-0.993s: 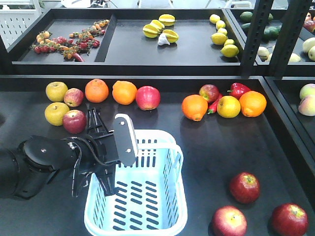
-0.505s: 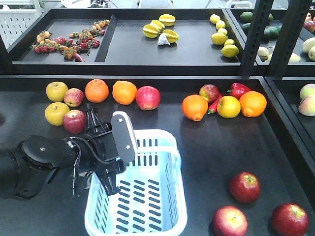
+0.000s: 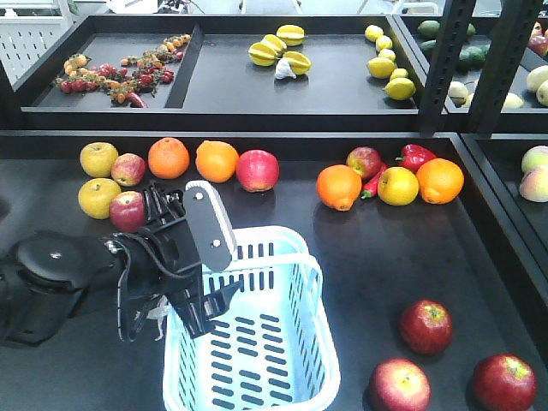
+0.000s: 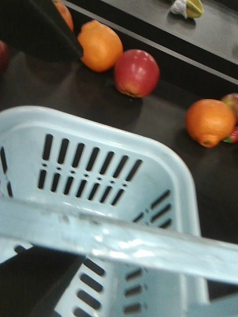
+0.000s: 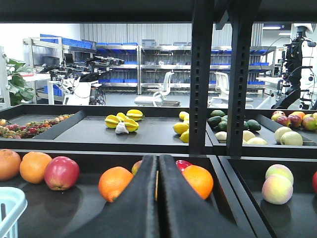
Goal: Pick three apples into basket with both arms
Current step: 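Lower the light-blue basket onto the table with the left gripper, then open the left gripper and withdraw it from the basket handle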
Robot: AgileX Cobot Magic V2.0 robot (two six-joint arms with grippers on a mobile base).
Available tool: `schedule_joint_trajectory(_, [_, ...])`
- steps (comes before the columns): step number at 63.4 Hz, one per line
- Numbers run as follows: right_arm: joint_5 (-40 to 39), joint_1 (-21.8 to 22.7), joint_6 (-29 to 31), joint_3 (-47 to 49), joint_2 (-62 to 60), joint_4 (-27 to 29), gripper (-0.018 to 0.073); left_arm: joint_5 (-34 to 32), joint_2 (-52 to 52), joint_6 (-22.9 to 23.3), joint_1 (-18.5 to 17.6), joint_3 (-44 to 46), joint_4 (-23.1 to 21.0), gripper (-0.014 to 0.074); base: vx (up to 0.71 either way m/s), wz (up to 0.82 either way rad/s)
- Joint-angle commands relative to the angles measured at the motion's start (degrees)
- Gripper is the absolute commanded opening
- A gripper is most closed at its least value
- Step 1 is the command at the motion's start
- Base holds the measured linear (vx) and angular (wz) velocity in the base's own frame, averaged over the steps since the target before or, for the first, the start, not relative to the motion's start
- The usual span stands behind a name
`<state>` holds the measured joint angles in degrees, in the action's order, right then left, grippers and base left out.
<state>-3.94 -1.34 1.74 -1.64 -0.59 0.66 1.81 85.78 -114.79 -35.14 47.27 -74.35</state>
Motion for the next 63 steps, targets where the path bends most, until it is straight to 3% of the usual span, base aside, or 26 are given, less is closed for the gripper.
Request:
schedule_joint_trajectory(1, [-3.9,-0.1,0.3,-0.7,-0.6,-0.2,-0.0009,3.0,-3.7,4.0,-0.3,1.1,0.0,0.0714,0.0,0.0])
schedule_joint_trajectory(12, [-3.9,-0.1,0.3,-0.7,-0.6,-0.2,-0.0009,4.0,-7.9,8.2,-0.3,-5.3,3.1,0.0712,0.0,0.0])
schedule_joint_trajectory(23, [-3.9,-0.1,0.3,-0.7,-0.6,-0.2,-0.0009,4.5,-15.1,12.8,-0.3,-11.1,2.8,0.0701,0.0,0.0])
schedule_joint_trajectory(40, [-3.9,-0.1,0.3,-0.7,-0.6,-0.2,-0.0009,4.9,-30.7,21.7,-0.2,-13.1,2.9,0.0677,0.0,0.0])
schedule_joint_trajectory(45, [-3.9,-0.1,0.3,-0.7,-0.6,-0.2,-0.0009,2.7,-35.0,26.1,-0.2,-13.1,2.9,0.067,0.0,0.0])
schedule_joint_trajectory(55, [-3.9,-0.1,0.3,-0.7,-0.6,-0.2,-0.0009,-8.2,-41.8,35.5,-0.2,-13.1,2.7,0.065,0.0,0.0])
schedule_joint_trajectory(63, [-3.9,-0.1,0.3,-0.7,-0.6,-0.2,-0.0009,-14.2,-45.4,35.9,-0.2,-13.1,0.1,0.0636,0.0,0.0])
